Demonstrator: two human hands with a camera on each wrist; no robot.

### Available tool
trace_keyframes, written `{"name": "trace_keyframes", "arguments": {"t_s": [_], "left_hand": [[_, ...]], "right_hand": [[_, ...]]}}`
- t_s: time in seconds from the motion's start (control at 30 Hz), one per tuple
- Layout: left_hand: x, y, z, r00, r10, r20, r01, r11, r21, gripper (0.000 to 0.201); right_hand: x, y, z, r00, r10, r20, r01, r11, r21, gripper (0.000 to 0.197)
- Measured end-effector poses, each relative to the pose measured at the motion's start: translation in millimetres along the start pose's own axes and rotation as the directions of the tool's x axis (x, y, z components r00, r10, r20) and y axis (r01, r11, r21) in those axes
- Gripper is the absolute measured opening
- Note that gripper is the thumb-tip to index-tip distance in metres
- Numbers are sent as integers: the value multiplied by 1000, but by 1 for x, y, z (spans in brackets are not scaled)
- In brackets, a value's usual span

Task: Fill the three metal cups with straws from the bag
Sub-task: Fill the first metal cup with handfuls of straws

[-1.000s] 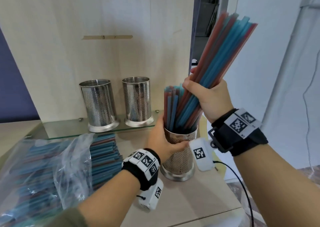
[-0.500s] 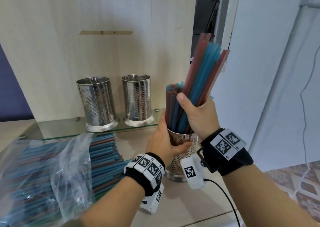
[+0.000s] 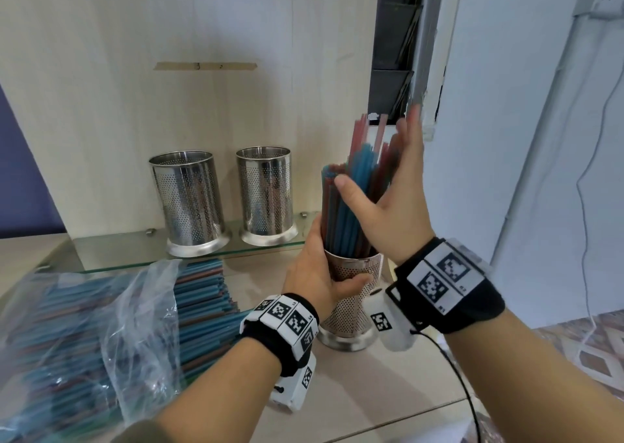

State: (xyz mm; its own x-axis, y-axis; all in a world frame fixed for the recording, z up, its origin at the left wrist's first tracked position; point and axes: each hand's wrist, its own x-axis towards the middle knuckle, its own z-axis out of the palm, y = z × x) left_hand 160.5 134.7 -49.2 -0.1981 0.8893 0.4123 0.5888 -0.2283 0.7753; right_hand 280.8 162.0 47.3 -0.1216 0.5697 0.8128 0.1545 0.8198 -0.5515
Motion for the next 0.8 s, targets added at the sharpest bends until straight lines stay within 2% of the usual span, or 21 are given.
{"name": "trace_keyframes", "arguments": {"t_s": [0.07, 0.17, 0.27, 0.37, 0.4, 0.47, 0.53, 0.6, 0.73, 0.8], "left_hand": [[0, 0, -1, 1000, 14, 6, -14, 1000, 6, 108], [0, 2, -5, 999, 32, 25, -33, 999, 24, 105], [1, 2, -6, 999, 23, 36, -25, 999, 44, 106], [0, 1, -8, 998, 34, 59, -37, 998, 50, 106], [0, 1, -9, 997, 39, 68, -42, 998, 50, 106], [0, 2, -11, 996, 41, 78, -45, 998, 51, 107], [-1, 1, -11, 996, 49, 78, -53, 997, 47, 106], [-1, 0, -10, 996, 54, 73, -57, 998, 38, 106], [-2, -1, -10, 996, 64, 67, -64, 998, 6, 106], [-1, -1, -11, 994, 76, 80, -75, 997, -11, 105]], "right_hand": [[16, -9, -15, 997, -64, 52, 72, 985, -157, 100], [46, -14, -34, 964, -41, 262, 151, 897, -414, 95], [61, -7, -37, 890, -27, 455, 250, 863, -439, 83], [51, 4, -29, 832, 25, 554, 250, 874, -415, 54], [46, 7, -26, 821, 41, 570, 227, 891, -392, 45], [38, 10, -24, 830, 21, 558, 193, 927, -321, 42], [35, 9, -26, 862, -35, 505, 175, 957, -232, 51], [33, 6, -27, 874, -114, 473, 225, 956, -187, 59], [25, 5, -26, 814, -107, 571, 351, 875, -335, 57], [22, 6, -31, 824, -169, 541, 420, 823, -382, 61]]}}
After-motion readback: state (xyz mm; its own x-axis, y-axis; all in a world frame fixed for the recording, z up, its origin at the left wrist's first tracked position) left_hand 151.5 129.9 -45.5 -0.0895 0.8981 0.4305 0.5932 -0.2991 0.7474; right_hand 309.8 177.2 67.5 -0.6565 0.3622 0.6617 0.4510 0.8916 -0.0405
